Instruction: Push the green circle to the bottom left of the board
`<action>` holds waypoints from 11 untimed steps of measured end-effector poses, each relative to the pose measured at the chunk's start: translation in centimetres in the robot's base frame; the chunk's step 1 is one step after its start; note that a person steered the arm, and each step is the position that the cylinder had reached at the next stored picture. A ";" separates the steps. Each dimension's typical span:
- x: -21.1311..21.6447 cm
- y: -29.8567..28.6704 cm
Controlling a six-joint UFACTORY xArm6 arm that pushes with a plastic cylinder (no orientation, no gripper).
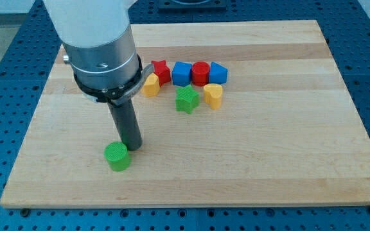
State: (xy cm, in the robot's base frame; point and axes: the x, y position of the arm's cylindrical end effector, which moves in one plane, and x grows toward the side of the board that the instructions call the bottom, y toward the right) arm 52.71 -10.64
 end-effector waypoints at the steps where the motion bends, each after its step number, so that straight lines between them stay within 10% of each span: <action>1: 1.2 0.0; 11: 2.1 -5.0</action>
